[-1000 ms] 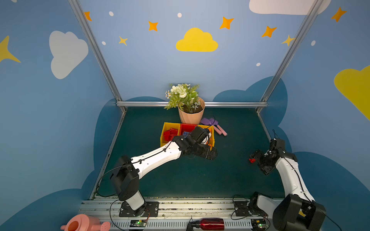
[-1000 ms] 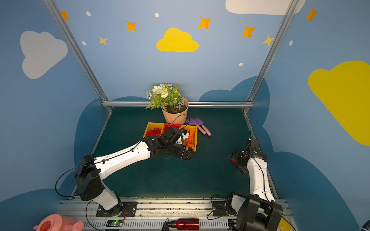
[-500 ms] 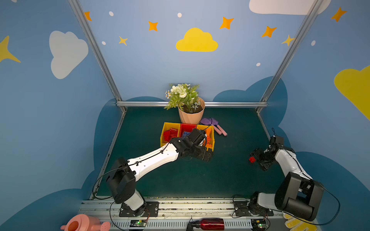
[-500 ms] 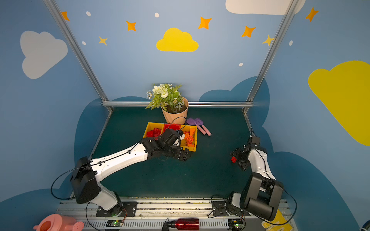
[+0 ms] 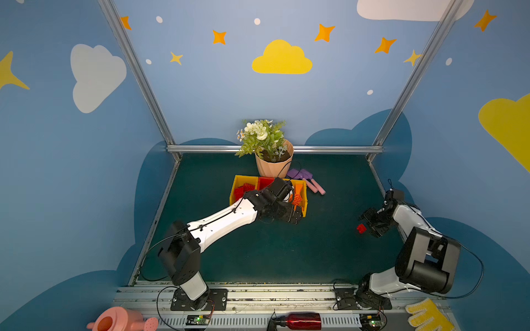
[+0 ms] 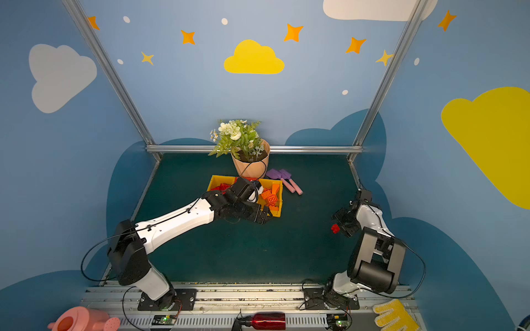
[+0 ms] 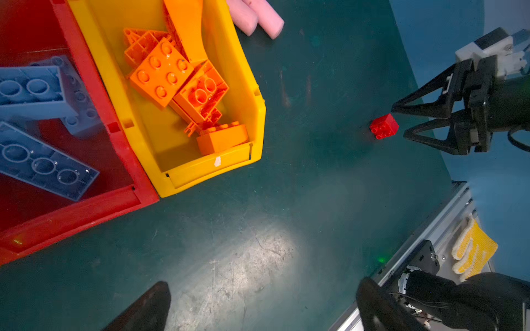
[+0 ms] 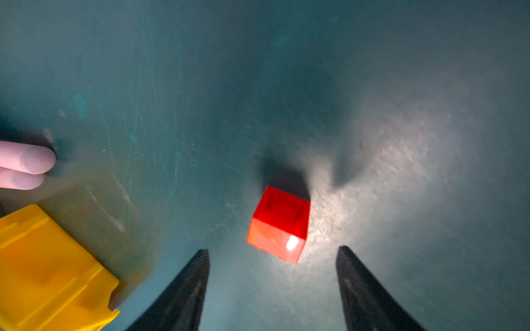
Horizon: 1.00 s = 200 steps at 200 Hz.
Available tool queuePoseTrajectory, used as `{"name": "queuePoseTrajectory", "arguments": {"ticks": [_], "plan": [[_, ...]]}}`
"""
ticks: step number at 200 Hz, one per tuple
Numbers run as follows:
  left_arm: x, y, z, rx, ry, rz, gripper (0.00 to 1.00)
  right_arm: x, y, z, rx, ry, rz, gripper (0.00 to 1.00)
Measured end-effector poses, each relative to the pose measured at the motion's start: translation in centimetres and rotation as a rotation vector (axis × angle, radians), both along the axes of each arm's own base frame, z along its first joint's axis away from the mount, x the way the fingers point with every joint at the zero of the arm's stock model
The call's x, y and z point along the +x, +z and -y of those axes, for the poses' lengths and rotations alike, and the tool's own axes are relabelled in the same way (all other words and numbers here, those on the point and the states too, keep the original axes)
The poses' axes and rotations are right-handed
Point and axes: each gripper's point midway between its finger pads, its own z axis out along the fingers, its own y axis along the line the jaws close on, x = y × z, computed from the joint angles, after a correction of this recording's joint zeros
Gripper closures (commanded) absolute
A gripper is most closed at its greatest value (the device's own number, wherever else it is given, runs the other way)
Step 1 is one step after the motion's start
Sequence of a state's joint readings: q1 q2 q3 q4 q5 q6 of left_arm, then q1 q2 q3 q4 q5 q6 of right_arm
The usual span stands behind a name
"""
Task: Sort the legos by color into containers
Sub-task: 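Move the right gripper to the small red 1x1 brick and grasp it, then carry the small red brick with the right gripper into the yellow bin and open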
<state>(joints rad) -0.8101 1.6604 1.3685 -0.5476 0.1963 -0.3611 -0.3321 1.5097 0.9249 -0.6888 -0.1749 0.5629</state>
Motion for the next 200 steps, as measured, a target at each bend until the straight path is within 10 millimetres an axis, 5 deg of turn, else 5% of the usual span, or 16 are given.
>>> {"name": "queuePoseTrajectory", "arguments": {"ticks": [141,200], "plan": [[2.2,-1.8,-0.9,-0.015,0.038,-0.083,0.0,0.1,-2.7,-0.3,0.021,0.018,-0.091,0.53],[2.3,-1.8,-1.0,-0.018,0.048,-0.086,0.0,0.1,-2.9,-0.4,0.02,0.031,-0.098,0.71]]}}
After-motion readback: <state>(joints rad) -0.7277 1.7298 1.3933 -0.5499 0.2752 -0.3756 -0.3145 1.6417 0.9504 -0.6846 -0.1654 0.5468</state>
